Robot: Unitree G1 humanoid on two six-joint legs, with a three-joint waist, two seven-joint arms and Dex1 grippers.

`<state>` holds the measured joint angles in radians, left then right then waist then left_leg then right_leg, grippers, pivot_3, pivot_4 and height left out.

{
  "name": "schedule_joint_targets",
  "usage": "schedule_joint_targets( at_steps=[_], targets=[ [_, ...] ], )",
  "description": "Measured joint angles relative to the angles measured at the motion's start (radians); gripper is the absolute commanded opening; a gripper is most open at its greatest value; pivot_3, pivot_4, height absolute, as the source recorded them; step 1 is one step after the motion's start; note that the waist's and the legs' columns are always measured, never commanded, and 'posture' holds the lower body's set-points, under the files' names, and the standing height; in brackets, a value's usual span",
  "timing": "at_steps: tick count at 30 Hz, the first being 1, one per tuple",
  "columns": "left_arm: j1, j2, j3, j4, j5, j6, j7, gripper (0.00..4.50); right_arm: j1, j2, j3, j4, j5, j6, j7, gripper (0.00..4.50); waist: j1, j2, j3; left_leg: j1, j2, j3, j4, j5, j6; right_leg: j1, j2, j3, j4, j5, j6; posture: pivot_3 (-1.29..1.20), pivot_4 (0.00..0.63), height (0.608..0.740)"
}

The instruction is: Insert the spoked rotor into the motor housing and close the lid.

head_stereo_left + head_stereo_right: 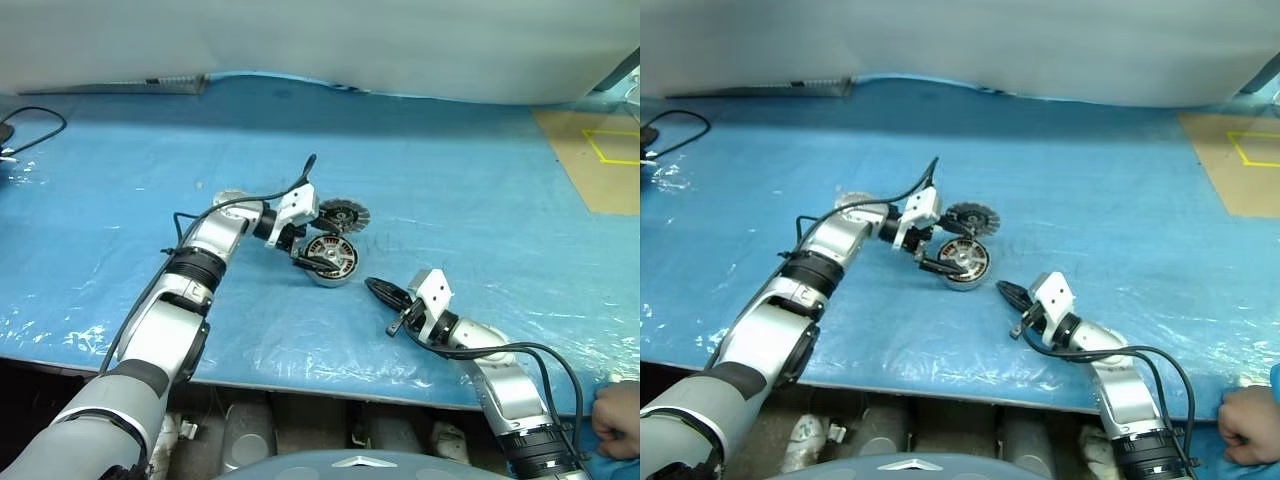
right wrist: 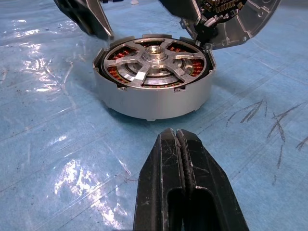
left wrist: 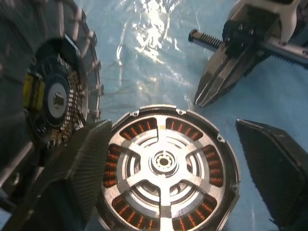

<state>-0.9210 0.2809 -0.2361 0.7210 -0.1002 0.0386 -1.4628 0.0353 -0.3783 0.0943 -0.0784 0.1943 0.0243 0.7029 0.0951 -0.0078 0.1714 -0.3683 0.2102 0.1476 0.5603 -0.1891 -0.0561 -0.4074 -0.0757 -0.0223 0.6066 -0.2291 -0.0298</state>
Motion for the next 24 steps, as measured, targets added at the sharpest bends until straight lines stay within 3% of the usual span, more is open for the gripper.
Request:
schedule_joint_targets(
  at_steps=[2, 7, 13, 19, 24],
  targets=[
    [0.014, 0.017, 0.008, -0.061, -0.038, 0.039, -0.04, 3.86, -0.003, 0.0, 0.001, 0.006, 0.0, 0.0, 0.001, 0.0, -0.001, 0.0, 0.0, 0.0, 0.0, 0.0, 0.0, 0.0, 0.0, 0.0, 0.0, 0.0, 0.0, 0.0, 0.0, 0.0, 0.15, 0.74],
    [0.108, 0.092, 0.011, -0.227, -0.121, 0.17, -0.118, 2.08, -0.006, -0.004, 0.001, 0.011, 0.0, 0.0, 0.003, 0.0, -0.002, 0.0, 0.0, 0.001, 0.0, 0.0, -0.001, 0.0, 0.0, 0.0, 0.0, 0.0, 0.0, 0.0, 0.0, 0.0, 0.15, 0.74],
    [0.246, 0.117, 0.025, -0.364, -0.162, 0.253, -0.048, 0.02, -0.012, -0.006, 0.004, 0.014, 0.0, 0.0, 0.011, 0.0, -0.002, 0.001, 0.0, 0.0, 0.001, 0.0, -0.001, -0.001, -0.001, 0.0, 0.0, 0.0, 0.0, 0.0, 0.0, 0.0, 0.15, 0.74],
    [0.433, 0.1, 0.136, -0.533, -0.236, 0.259, 0.117, 0.02, -0.036, -0.004, -0.014, 0.034, -0.001, 0.005, -0.027, 0.0, -0.01, 0.001, 0.0, 0.0, 0.001, 0.001, -0.001, -0.001, -0.002, 0.0, 0.0, 0.0, 0.0, 0.0, 0.0, 0.0, 0.15, 0.74],
    [0.643, 0.054, 0.164, -0.682, -0.257, 0.218, 0.247, 0.02, -0.161, -0.001, -0.064, 0.136, -0.036, 0.026, -0.127, 0.0, -0.026, 0.001, 0.0, 0.001, 0.001, 0.001, 0.0, -0.002, -0.002, 0.0, 0.0, 0.0, 0.0, 0.0, 0.0, 0.0, 0.15, 0.74]
  ],
)
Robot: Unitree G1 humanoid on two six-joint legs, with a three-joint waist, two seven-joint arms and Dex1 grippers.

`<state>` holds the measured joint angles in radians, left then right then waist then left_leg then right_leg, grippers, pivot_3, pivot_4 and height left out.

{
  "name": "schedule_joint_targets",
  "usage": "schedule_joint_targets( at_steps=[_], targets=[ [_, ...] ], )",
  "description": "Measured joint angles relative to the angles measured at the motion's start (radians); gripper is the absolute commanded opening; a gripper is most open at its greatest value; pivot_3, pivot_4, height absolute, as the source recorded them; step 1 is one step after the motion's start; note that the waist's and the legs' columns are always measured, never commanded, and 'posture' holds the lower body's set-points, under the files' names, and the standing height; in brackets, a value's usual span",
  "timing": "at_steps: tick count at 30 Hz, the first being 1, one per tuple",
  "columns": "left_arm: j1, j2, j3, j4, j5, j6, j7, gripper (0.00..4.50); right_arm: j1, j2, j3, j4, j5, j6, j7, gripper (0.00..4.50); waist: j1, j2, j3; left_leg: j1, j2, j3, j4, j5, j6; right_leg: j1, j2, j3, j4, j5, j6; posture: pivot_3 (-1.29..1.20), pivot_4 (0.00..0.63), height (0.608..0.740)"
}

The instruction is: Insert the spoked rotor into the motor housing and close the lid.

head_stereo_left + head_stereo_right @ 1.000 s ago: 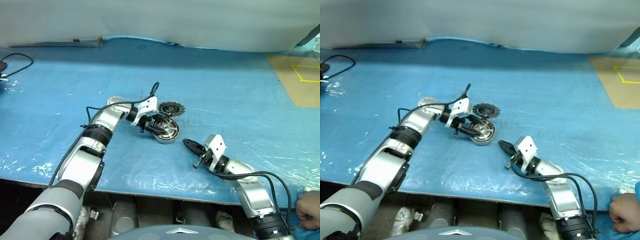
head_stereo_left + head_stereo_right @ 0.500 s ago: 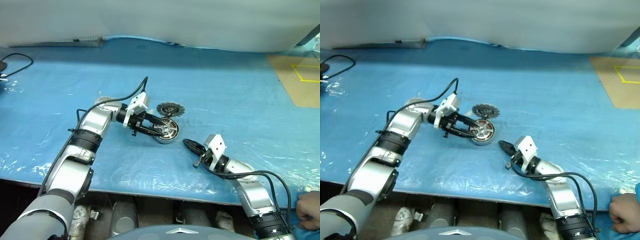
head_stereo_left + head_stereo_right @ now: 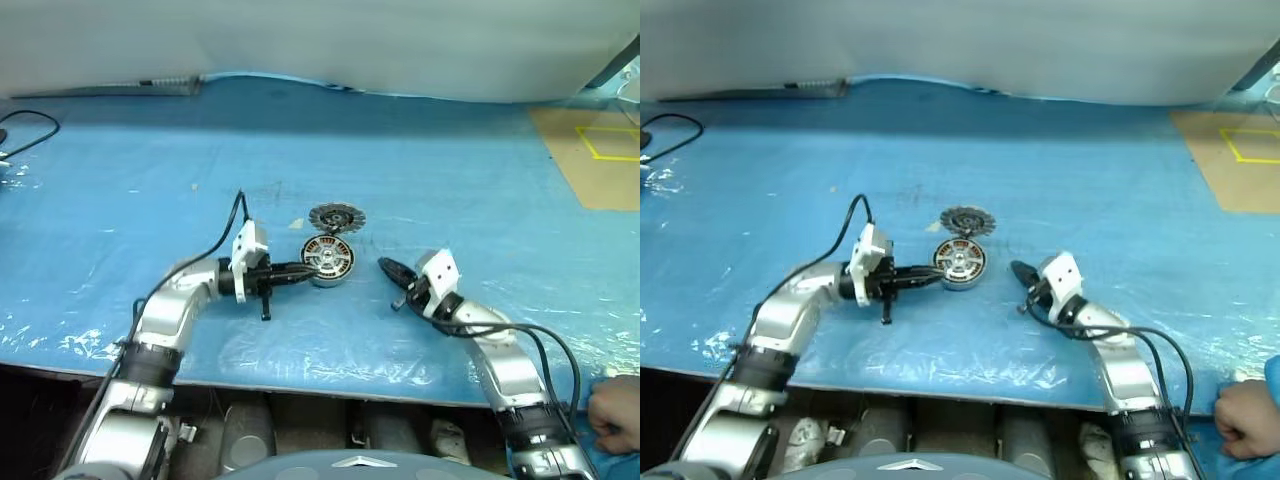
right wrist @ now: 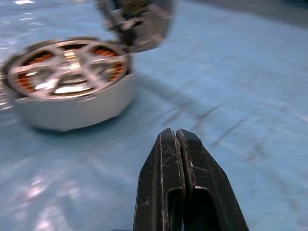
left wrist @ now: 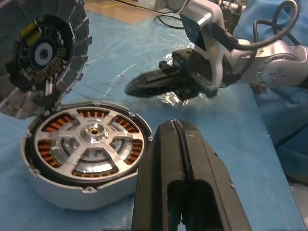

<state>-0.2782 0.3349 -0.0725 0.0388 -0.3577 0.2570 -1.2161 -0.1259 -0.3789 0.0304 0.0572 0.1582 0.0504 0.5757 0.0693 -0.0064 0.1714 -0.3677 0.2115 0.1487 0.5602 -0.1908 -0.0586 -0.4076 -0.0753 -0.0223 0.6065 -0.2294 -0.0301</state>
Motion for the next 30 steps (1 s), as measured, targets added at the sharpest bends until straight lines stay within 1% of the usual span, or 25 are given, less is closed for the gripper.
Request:
schedule_joint_targets(
  at_steps=[4, 8, 12, 14, 16, 20, 24, 27, 30],
  targets=[
    [0.124, -0.033, 0.018, -0.083, -0.03, -0.026, 0.082, 0.02, -0.144, 0.01, -0.011, 0.134, -0.028, 0.035, -0.054, 0.0, -0.003, 0.001, 0.0, 0.0, 0.001, 0.001, 0.0, 0.0, 0.0, 0.0, 0.001, 0.0, 0.0, 0.0, 0.0, 0.0, 0.15, 0.74],
    [0.208, -0.037, 0.028, -0.102, -0.039, -0.083, 0.121, 0.02, -0.323, 0.042, 0.008, 0.291, -0.057, 0.051, -0.066, 0.0, -0.019, 0.002, 0.0, 0.0, 0.001, 0.001, 0.0, 0.0, 0.0, -0.001, 0.001, 0.001, 0.0, 0.0, 0.0, 0.0, 0.15, 0.74],
    [0.246, -0.042, 0.016, -0.086, 0.017, -0.224, 0.156, 0.02, -0.481, 0.064, 0.02, 0.429, -0.059, 0.036, -0.006, 0.0, -0.022, 0.002, 0.0, -0.001, 0.001, 0.001, 0.0, 0.0, 0.0, -0.001, 0.001, 0.0, 0.0, 0.0, 0.0, 0.0, 0.15, 0.74],
    [0.246, -0.048, 0.0, -0.071, 0.051, -0.289, 0.177, 0.02, -0.545, 0.076, 0.025, 0.486, -0.052, 0.035, 0.053, 0.0, -0.024, 0.002, 0.0, -0.001, 0.001, 0.001, 0.001, 0.001, 0.002, -0.001, 0.001, 0.0, 0.001, 0.0, 0.0, 0.0, 0.15, 0.74],
    [0.247, -0.053, -0.013, -0.071, 0.061, -0.311, 0.191, 0.02, -0.595, 0.086, 0.029, 0.523, -0.036, 0.035, 0.128, 0.0, -0.026, 0.003, 0.0, -0.001, 0.002, 0.001, 0.001, 0.002, 0.003, -0.001, 0.001, 0.0, 0.001, 0.0, 0.0, 0.0, 0.15, 0.74],
    [0.242, -0.045, -0.035, -0.088, 0.061, -0.288, 0.215, 0.02, -0.63, 0.092, 0.03, 0.535, 0.01, 0.061, 0.279, 0.0, -0.023, 0.003, 0.0, -0.001, 0.002, 0.001, 0.002, 0.001, 0.004, -0.001, 0.001, 0.0, 0.002, 0.0, -0.001, 0.0, 0.15, 0.74],
    [0.186, -0.04, -0.041, -0.117, 0.045, -0.201, 0.255, 0.02, -0.614, 0.08, 0.032, 0.472, 0.087, 0.165, 0.442, 0.0, -0.021, 0.003, 0.0, -0.001, 0.003, 0.001, 0.004, 0.0, 0.007, -0.001, 0.002, 0.0, 0.004, 0.0, -0.001, 0.0, 0.15, 0.74],
    [0.157, -0.038, -0.043, -0.144, 0.03, -0.159, 0.277, 0.02, -0.593, 0.061, 0.031, 0.411, 0.12, 0.227, 0.501, 0.0, -0.021, 0.003, 0.0, -0.001, 0.003, 0.001, 0.004, 0.0, 0.007, -0.001, 0.002, 0.0, 0.004, 0.0, -0.001, 0.0, 0.15, 0.74],
    [0.145, -0.038, -0.05, -0.147, 0.025, -0.119, 0.288, 0.02, -0.529, 0.038, 0.045, 0.331, 0.128, 0.274, 0.538, 0.0, -0.02, 0.003, 0.0, -0.001, 0.004, 0.001, 0.004, 0.0, 0.007, -0.001, 0.002, 0.0, 0.004, 0.0, -0.002, 0.0, 0.15, 0.74]
  ],
)
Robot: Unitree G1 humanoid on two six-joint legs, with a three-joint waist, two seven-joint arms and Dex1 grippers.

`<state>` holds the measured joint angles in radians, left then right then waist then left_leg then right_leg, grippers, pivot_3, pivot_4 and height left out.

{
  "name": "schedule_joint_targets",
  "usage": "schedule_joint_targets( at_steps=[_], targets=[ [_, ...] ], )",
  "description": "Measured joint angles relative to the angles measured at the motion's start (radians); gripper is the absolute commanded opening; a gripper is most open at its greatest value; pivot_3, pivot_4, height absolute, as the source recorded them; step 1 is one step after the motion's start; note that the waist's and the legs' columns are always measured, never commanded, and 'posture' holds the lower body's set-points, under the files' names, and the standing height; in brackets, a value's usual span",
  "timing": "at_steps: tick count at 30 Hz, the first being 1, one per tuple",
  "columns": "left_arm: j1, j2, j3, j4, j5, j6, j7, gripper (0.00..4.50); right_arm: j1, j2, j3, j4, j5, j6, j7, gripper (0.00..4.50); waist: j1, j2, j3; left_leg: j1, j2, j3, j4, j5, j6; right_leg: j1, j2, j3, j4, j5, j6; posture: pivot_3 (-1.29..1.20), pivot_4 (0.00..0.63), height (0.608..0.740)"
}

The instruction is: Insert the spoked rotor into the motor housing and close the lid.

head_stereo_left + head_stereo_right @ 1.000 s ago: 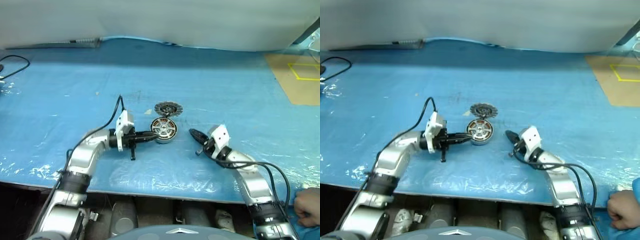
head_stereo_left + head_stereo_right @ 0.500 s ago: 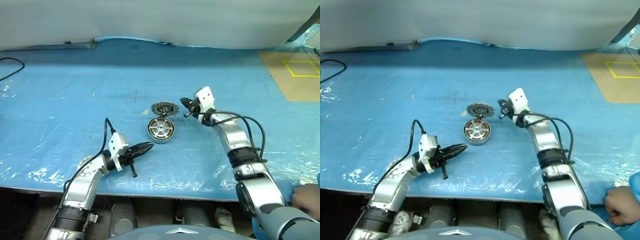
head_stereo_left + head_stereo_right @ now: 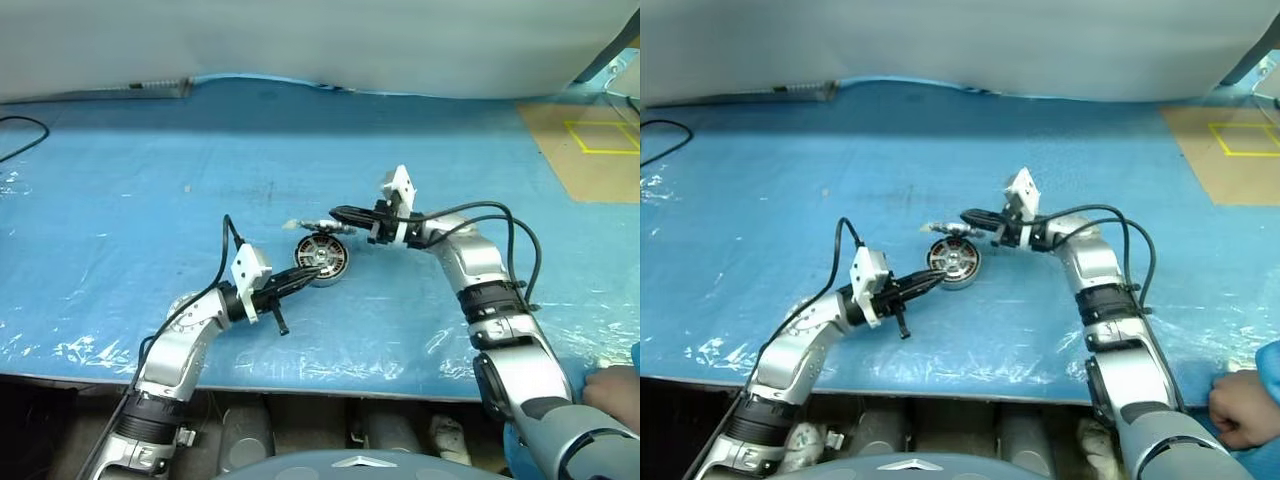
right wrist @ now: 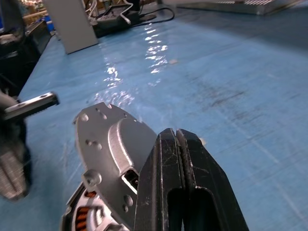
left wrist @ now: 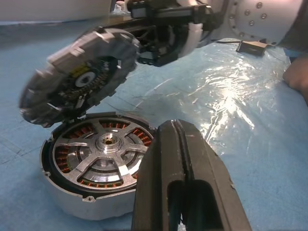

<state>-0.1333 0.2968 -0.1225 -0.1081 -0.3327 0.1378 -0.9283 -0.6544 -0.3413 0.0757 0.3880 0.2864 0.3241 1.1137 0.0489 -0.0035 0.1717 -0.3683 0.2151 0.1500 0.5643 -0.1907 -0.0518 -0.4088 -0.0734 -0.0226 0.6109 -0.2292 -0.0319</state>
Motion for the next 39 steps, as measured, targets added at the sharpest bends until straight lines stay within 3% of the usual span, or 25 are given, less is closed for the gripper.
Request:
schedule_joint_targets(
  at_steps=[11, 19, 27, 31, 34, 39],
  targets=[
    [-0.001, 0.048, -0.02, -0.044, -0.09, 0.152, -0.04, 0.02, 0.155, -0.007, 0.097, -0.176, -0.01, 0.051, 0.002, 0.0, -0.003, 0.0, 0.0, 0.001, 0.0, 0.0, 0.0, 0.0, -0.001, 0.0, 0.0, 0.0, 0.0, 0.0, 0.0, 0.0, 0.15, 0.74],
    [0.017, 0.026, -0.038, -0.048, -0.085, 0.14, -0.023, 0.02, 0.19, 0.004, 0.127, -0.222, -0.038, 0.02, -0.055, 0.0, -0.003, 0.0, 0.0, 0.002, 0.0, 0.0, 0.0, 0.001, -0.003, 0.001, 0.0, 0.001, 0.0, 0.0, 0.0, 0.0, 0.15, 0.74],
    [0.043, 0.014, -0.029, 0.002, -0.047, 0.057, 0.016, 0.02, 0.309, -0.003, 0.034, -0.355, 0.019, 0.019, -0.141, 0.0, -0.001, 0.0, 0.0, 0.002, -0.001, 0.0, 0.0, 0.001, -0.004, 0.001, 0.0, 0.001, -0.001, 0.0, 0.0, 0.0, 0.15, 0.74],
    [0.131, 0.056, 0.006, 0.001, -0.053, 0.006, -0.009, 0.02, 0.401, -0.023, -0.019, -0.39, 0.023, -0.002, -0.202, 0.0, -0.004, 0.0, 0.0, 0.002, 0.0, 0.0, -0.002, 0.0, -0.005, 0.001, 0.0, 0.0, -0.003, 0.0, 0.0, 0.0, 0.15, 0.74],
    [0.156, 0.075, 0.023, 0.002, -0.062, -0.027, -0.035, 0.0, 0.456, -0.054, -0.047, -0.403, 0.013, -0.01, -0.247, 0.62, 0.0, 0.0, 0.0, 0.002, -0.001, 0.0, -0.001, -0.001, -0.005, 0.002, 0.0, 0.001, -0.003, 0.0, 0.0, 0.0, 0.15, 0.74],
    [0.151, 0.068, 0.022, 0.041, -0.063, -0.08, -0.067, 0.0, 0.493, -0.077, -0.063, -0.434, 0.011, -0.019, -0.279, 2.34, 0.0, 0.001, -0.001, 0.004, -0.001, 0.0, -0.001, -0.002, -0.003, 0.003, 0.0, 0.001, -0.002, 0.0, 0.0, 0.0, 0.15, 0.74]
  ],
)
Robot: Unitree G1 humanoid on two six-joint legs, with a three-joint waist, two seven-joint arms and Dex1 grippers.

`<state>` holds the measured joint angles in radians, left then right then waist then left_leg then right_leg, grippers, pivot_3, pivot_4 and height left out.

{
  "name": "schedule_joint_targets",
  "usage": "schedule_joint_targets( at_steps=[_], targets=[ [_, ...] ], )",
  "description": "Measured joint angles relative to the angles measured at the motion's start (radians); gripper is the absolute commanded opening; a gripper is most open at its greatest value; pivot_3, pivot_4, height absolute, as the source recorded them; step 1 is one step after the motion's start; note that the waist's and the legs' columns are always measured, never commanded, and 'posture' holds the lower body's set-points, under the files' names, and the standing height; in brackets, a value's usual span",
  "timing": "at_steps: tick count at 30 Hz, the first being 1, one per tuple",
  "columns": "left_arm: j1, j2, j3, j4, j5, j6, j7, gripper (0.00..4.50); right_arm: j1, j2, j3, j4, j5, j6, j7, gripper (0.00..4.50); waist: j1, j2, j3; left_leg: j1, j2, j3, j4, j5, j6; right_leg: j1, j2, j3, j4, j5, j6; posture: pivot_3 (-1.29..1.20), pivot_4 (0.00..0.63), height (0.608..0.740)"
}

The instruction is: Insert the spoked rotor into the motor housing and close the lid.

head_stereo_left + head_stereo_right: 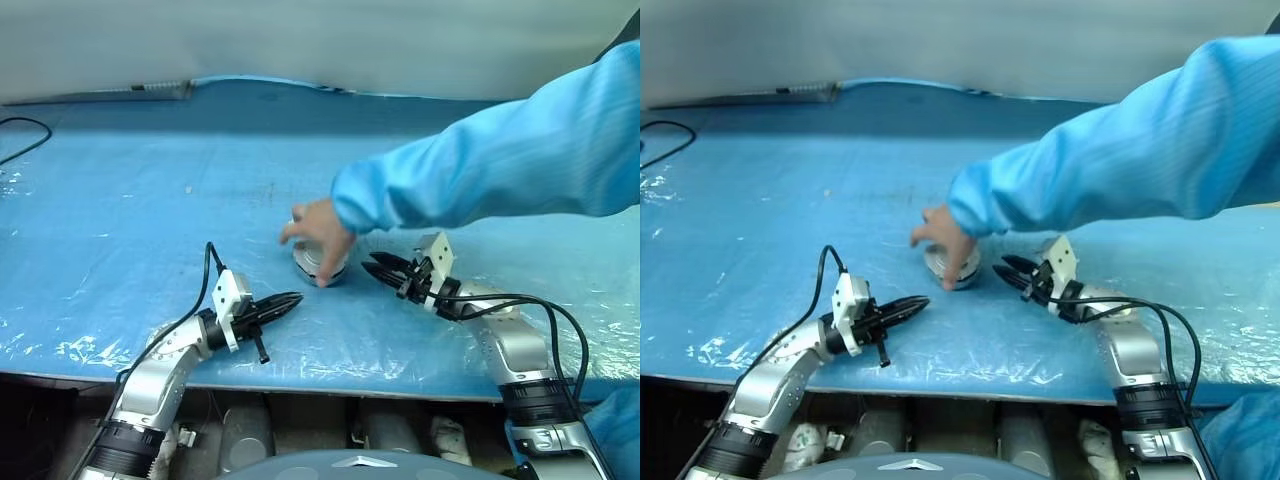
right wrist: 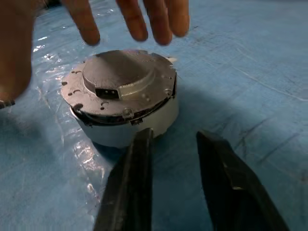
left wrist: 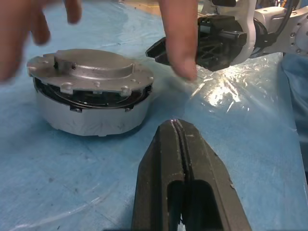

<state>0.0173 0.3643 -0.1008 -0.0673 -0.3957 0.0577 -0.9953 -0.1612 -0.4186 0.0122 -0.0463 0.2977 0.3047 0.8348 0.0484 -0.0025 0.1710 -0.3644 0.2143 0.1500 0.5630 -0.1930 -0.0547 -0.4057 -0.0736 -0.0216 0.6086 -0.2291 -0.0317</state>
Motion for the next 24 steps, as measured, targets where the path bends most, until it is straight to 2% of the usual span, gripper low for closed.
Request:
schedule_joint_targets(
  at_steps=[5, 24],
  targets=[
    [-0.017, -0.008, -0.009, 0.037, 0.004, -0.027, -0.014, 0.0, 0.002, -0.004, 0.001, -0.003, -0.002, -0.013, -0.02, 4.15, -0.002, 0.0, 0.0, -0.001, 0.0, 0.0, 0.0, 0.0, 0.0, 0.0, 0.0, 0.0, 0.0, 0.0, 0.0, 0.0, 0.15, 0.74],
    [-0.016, -0.007, -0.011, 0.105, 0.007, -0.098, -0.055, 0.0, -0.018, -0.004, 0.012, 0.045, -0.042, -0.072, -0.034, 4.15, -0.002, 0.0, 0.0, 0.0, 0.0, 0.0, 0.0, 0.0, 0.0, 0.0, 0.0, 0.0, 0.0, 0.0, 0.0, 0.0, 0.15, 0.74]
  ],
)
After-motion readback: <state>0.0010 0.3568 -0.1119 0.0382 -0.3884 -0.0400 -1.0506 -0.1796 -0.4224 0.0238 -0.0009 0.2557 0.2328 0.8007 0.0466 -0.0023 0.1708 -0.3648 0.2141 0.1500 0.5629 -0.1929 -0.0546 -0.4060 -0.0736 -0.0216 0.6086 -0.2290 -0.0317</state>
